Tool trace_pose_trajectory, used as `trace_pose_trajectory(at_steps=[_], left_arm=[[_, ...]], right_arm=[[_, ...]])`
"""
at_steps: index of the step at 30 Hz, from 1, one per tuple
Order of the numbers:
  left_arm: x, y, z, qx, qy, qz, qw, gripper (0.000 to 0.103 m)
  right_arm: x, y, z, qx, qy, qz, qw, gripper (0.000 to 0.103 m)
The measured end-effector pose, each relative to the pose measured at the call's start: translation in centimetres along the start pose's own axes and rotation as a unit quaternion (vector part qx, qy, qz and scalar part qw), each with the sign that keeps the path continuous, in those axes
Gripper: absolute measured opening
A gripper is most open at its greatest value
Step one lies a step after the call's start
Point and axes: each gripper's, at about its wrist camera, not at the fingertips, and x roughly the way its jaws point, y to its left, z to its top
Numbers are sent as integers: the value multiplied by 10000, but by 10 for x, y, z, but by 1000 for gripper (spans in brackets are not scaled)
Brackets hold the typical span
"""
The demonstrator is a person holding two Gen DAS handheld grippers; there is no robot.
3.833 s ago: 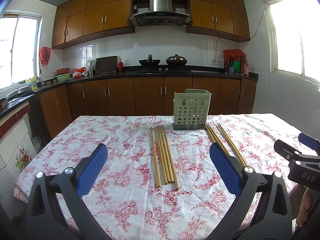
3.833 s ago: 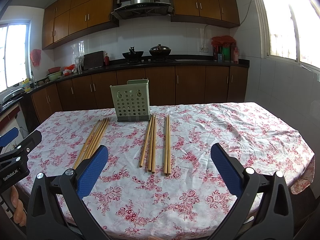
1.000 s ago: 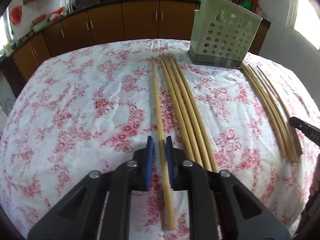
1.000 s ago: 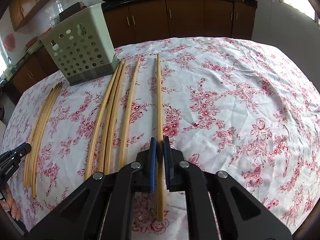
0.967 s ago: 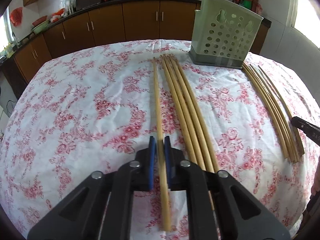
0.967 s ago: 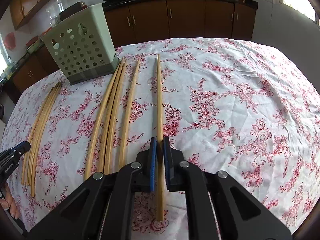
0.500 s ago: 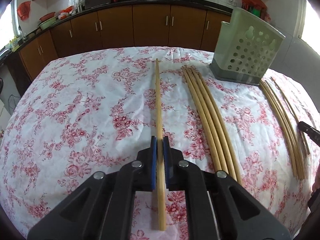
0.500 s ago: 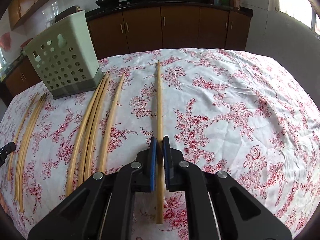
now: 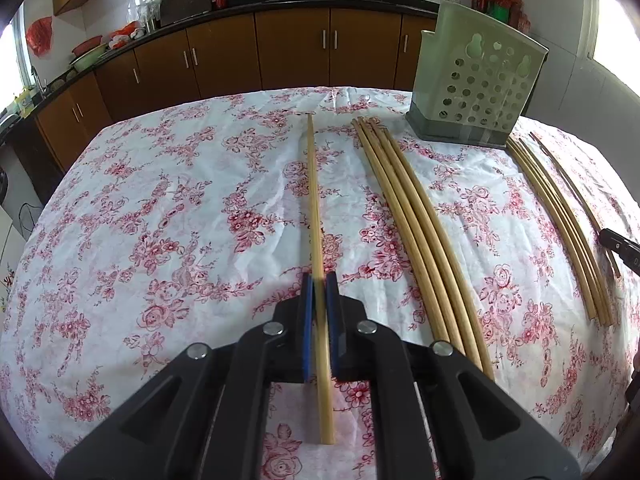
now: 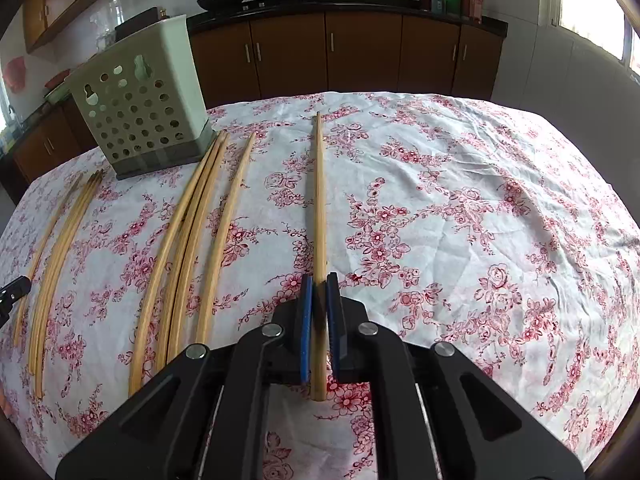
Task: Organize utensils
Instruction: 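Lift both held chopsticks upright and carry them above the green utensil holder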
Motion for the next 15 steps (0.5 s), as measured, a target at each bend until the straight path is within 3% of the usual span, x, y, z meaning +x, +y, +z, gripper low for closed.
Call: trace_pose_trajectory(at_steps=[2, 5, 15], left_arm=[[-3, 3, 2, -15, 46, -20, 10000, 8], [-20, 8, 11, -44, -215, -30, 9998, 8], [-110, 31, 75, -588, -1673, -230, 9839, 8]], right_arm=[[-11, -3, 5, 55, -166, 62, 9998, 8], [-41, -7, 20, 51, -654, 111, 9978, 8], [-113, -20, 62, 286, -2000, 258, 9790, 8]])
